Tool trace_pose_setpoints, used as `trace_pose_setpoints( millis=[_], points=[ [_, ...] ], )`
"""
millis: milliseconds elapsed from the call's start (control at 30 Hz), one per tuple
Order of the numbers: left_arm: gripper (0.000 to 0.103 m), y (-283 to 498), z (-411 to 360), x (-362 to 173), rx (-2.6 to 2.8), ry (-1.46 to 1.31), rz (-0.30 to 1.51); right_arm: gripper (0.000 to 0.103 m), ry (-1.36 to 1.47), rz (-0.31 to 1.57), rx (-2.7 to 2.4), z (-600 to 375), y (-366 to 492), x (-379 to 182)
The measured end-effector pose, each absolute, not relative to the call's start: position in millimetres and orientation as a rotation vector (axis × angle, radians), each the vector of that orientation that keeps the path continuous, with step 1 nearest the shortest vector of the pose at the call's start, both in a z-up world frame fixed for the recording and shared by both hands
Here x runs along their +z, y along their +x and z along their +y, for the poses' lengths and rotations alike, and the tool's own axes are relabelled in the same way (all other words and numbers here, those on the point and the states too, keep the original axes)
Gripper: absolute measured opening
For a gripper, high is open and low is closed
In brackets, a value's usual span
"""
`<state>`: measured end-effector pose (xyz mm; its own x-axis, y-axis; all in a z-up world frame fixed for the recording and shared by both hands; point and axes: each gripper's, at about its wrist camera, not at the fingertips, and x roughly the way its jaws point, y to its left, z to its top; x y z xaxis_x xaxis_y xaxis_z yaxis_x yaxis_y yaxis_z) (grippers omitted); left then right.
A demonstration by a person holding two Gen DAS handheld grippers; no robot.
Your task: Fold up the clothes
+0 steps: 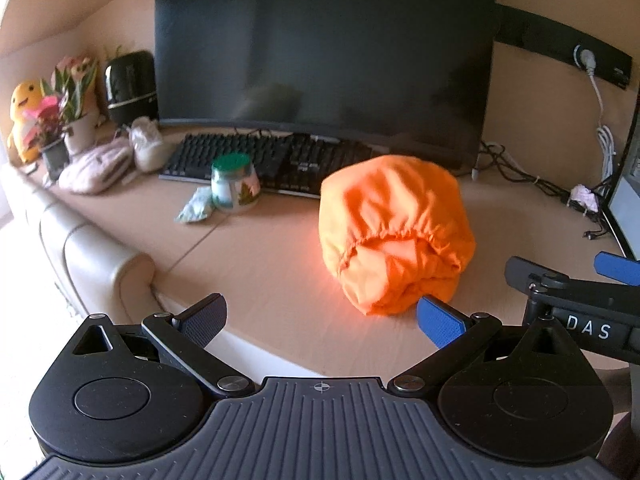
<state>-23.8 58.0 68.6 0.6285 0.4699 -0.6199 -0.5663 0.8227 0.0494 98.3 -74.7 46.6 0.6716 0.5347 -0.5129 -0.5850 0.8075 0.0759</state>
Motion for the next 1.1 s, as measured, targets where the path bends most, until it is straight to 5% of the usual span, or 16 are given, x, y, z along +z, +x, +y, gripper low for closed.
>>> trace_pose_setpoints(
  millis=[400, 600, 1100],
  points=[
    [0.103, -43, 54, 17, 0.663, -0.396, 0.684, 0.103, -0.237, 0.557, 0.659, -114, 94, 15],
    [0.103, -37, 32, 17, 0.625, -0.262, 0.685, 0.103, -0.107, 0.689, 0.727, -127, 107, -7],
    [0.103, -35, 19, 18, 0.578, -0.178, 0.69, 0.103, -0.144, 0.604, 0.729, -122, 92, -9]
  ],
)
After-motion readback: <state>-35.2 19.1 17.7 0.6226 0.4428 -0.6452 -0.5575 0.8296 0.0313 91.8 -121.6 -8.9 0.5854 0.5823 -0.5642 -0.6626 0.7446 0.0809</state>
